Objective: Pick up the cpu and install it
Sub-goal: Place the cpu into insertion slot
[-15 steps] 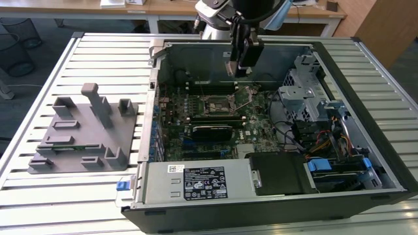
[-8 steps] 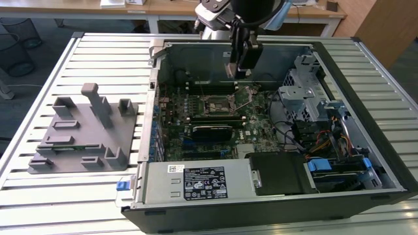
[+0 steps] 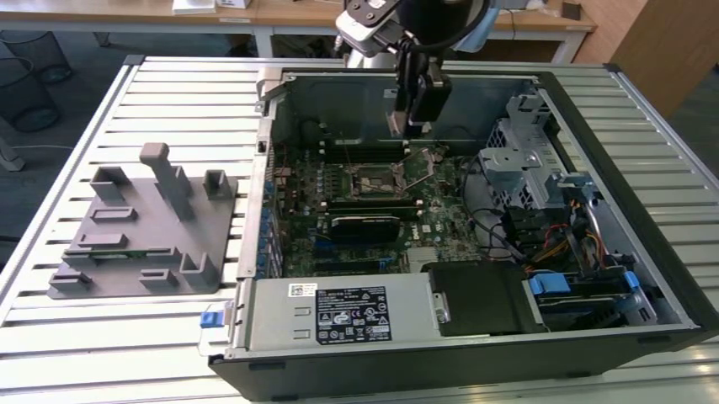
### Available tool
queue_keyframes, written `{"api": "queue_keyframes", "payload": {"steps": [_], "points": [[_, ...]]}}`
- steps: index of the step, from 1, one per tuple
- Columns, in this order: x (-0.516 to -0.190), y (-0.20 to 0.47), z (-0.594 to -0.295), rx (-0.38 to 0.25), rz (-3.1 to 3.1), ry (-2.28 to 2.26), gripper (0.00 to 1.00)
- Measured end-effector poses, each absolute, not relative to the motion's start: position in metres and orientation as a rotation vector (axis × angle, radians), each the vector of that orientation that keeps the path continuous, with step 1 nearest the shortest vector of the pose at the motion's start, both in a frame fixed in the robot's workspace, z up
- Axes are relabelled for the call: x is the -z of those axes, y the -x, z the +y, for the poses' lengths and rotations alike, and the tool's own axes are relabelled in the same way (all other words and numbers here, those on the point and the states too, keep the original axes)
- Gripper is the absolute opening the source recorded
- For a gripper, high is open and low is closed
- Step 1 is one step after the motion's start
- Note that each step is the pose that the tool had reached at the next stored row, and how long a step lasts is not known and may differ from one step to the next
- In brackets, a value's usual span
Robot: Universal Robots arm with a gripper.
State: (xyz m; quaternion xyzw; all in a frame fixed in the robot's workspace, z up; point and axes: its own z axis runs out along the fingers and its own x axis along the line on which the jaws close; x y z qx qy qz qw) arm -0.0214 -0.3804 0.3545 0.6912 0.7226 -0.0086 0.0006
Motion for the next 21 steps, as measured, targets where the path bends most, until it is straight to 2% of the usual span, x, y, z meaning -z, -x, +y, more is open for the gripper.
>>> {"api": "queue_keyframes", "payload": {"steps": [21], "points": [[-0.335, 0.023, -0.377, 0.027, 2.257, -2.184, 0.53]]}}
